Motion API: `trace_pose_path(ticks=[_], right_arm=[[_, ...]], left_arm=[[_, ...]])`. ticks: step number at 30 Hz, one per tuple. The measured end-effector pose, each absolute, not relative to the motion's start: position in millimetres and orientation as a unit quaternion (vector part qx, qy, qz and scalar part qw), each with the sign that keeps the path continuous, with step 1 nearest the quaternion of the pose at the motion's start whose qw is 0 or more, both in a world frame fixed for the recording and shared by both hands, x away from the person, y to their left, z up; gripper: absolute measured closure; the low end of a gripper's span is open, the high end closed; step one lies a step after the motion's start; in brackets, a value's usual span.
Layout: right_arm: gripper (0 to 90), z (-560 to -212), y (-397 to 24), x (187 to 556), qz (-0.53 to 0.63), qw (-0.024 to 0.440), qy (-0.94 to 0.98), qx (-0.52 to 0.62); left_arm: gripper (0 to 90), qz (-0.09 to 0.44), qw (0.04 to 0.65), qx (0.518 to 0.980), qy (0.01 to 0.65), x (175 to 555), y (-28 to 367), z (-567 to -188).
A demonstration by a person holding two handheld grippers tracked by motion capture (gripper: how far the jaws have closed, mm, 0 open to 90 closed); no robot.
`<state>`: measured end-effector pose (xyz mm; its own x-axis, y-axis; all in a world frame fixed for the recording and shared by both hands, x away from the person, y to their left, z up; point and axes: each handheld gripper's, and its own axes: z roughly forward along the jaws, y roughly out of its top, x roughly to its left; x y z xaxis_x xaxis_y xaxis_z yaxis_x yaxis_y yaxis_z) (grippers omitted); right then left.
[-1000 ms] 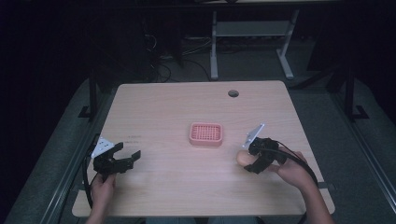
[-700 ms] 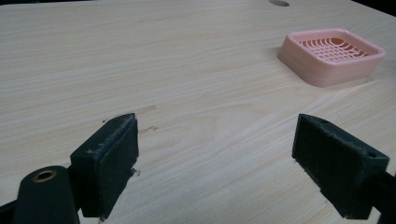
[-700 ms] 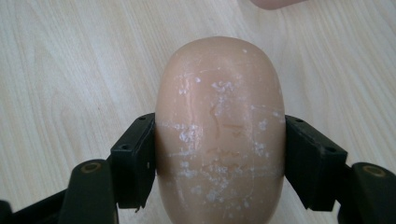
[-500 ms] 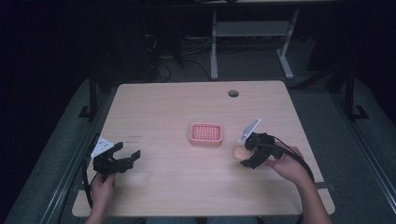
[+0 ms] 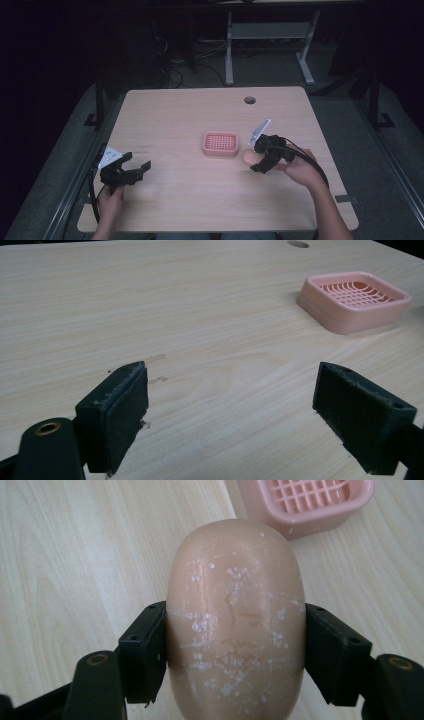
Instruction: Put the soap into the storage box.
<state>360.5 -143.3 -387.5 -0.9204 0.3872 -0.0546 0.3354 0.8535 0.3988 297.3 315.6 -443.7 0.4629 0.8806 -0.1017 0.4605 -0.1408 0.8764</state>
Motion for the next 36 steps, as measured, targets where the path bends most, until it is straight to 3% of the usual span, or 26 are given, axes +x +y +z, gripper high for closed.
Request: trace_pose_path(ticks=[36], right_arm=[[31.9,-384.6,-108.2,393.9,0.202,0.053,0.961,0.181]], left_arm=[[14.3,0.226,0.464,0.717,0.469,296.2,319.4,-443.7]])
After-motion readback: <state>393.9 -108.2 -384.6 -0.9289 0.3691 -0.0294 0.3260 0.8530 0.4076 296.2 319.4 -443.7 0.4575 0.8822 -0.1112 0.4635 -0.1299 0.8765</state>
